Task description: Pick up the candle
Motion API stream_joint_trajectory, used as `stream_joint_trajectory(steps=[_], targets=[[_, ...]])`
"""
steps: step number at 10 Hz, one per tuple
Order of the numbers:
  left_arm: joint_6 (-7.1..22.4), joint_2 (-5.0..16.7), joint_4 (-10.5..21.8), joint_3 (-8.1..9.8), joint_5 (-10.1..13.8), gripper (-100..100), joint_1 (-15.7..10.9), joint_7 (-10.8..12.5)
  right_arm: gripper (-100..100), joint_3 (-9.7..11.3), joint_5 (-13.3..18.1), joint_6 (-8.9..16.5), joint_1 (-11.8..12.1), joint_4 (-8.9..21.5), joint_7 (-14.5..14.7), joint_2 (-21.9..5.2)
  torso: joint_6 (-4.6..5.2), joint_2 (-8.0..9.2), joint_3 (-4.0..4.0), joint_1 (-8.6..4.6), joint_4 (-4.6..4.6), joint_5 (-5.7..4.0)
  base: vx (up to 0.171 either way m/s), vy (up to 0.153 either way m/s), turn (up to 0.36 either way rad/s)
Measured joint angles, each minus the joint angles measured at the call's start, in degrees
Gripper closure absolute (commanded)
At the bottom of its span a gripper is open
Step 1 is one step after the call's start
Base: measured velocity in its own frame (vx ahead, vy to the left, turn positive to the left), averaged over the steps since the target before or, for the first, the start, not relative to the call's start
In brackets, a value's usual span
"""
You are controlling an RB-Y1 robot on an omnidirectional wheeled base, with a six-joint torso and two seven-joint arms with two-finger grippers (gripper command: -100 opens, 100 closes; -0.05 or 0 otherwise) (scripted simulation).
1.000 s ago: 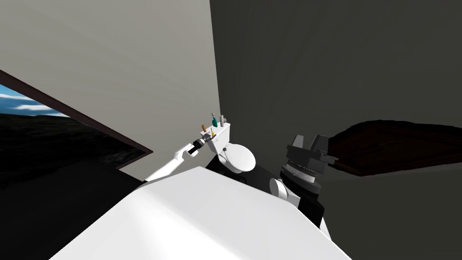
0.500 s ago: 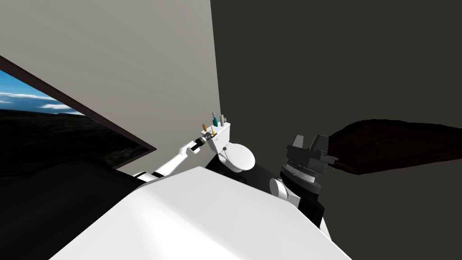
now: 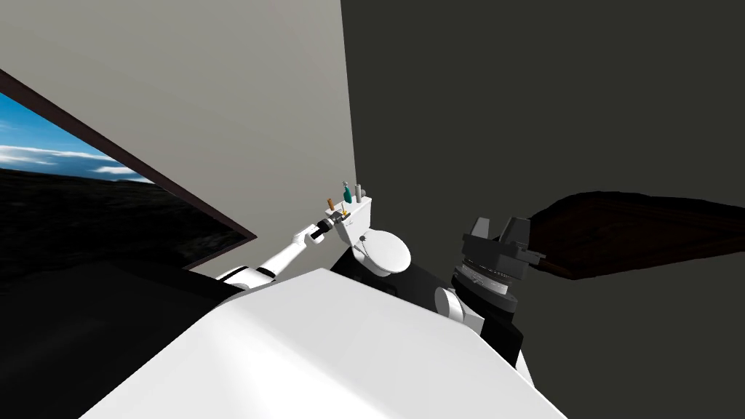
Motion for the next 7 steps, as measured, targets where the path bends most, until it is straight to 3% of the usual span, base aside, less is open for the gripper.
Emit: stream_joint_trajectory(steps=[7], targets=[[-4.6, 1.1, 14.4, -2.44, 0.9, -100, -11.1, -0.2, 0, 0.0, 0.0, 0.0, 0.0, 0.0, 0.0, 0.0, -0.01, 0.00, 0.00, 0.01, 0.00, 0.00, -0.044, -0.029, 0.024]])
